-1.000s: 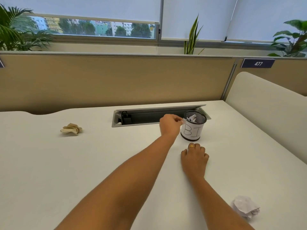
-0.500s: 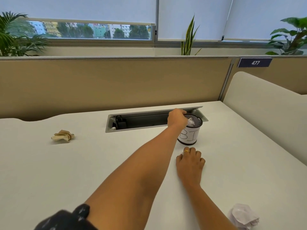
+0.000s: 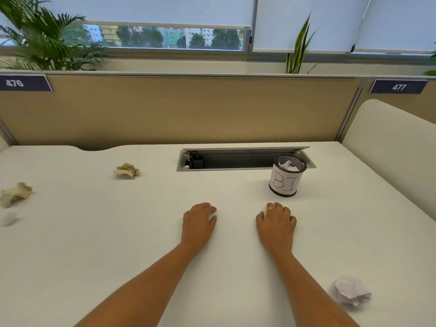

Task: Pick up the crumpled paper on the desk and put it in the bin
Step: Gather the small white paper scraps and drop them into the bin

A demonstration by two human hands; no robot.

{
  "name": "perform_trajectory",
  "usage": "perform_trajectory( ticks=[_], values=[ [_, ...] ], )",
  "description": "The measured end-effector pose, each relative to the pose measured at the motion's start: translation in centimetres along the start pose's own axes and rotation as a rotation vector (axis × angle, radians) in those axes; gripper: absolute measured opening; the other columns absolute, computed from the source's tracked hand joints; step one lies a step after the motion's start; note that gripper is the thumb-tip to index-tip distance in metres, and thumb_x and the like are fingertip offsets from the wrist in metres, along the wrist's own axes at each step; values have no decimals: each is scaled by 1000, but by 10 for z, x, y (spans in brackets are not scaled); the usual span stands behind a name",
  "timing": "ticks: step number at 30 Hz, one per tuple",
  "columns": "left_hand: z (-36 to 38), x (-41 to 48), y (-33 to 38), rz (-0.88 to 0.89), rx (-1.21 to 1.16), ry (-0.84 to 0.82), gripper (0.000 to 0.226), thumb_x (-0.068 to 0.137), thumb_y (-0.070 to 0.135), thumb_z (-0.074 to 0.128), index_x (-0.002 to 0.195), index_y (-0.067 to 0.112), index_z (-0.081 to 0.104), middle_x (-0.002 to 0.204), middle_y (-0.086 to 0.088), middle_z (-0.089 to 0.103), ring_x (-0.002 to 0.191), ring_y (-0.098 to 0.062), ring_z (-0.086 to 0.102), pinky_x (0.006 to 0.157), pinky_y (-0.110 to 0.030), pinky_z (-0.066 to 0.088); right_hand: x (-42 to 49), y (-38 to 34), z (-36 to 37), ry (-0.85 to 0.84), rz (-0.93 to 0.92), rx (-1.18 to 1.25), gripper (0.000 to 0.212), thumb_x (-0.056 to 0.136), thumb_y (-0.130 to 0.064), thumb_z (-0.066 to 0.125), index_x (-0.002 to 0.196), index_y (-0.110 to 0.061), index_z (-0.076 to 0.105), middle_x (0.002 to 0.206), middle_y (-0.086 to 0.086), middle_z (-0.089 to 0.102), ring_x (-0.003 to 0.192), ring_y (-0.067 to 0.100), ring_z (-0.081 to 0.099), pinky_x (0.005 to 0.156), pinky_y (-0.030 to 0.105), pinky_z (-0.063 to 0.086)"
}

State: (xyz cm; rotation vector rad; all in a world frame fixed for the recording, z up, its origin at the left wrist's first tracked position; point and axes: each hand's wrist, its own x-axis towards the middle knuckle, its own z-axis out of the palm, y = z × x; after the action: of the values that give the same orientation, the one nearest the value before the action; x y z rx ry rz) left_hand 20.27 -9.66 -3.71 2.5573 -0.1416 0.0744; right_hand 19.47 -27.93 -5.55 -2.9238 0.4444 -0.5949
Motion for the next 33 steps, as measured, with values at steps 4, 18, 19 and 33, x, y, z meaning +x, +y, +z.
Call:
perform_trajectory(
  ticks=[4,18,19,33],
  values=[
    [-20,-45,-36,-16,74,40,52,86,50,28,125,25,52,141,5,45,133,-11,37,110,-31,21,-18,-12,-2,-66,-60,24,50,78,-29,30,94,-1,68,98,19,70,90,36,66,74,48,54],
    [-100,-165,-146,-299,154,261,41,90,39,42,123,17,55,140,-4,46,133,-19,38,112,-39,23,-105,-110,-26,-295,-390,201,65,81,-38,18,114,-6,63,123,14,63,115,30,58,96,54,42],
    [-107,-168,-156,-313,160,281,35,92,30,46,124,16,54,142,-4,44,135,-19,36,113,-39,22,-110,-120,-28,-305,-432,213,70,79,-39,13,117,-7,61,126,13,61,118,29,56,98,53,40],
    [-236,-189,-299,-468,342,120,63,88,24,56,142,16,25,156,-12,11,145,-29,4,116,-42,17,-164,-302,-30,-558,-755,282,42,100,-26,34,139,-11,34,150,6,30,138,21,25,113,30,23]
  ],
)
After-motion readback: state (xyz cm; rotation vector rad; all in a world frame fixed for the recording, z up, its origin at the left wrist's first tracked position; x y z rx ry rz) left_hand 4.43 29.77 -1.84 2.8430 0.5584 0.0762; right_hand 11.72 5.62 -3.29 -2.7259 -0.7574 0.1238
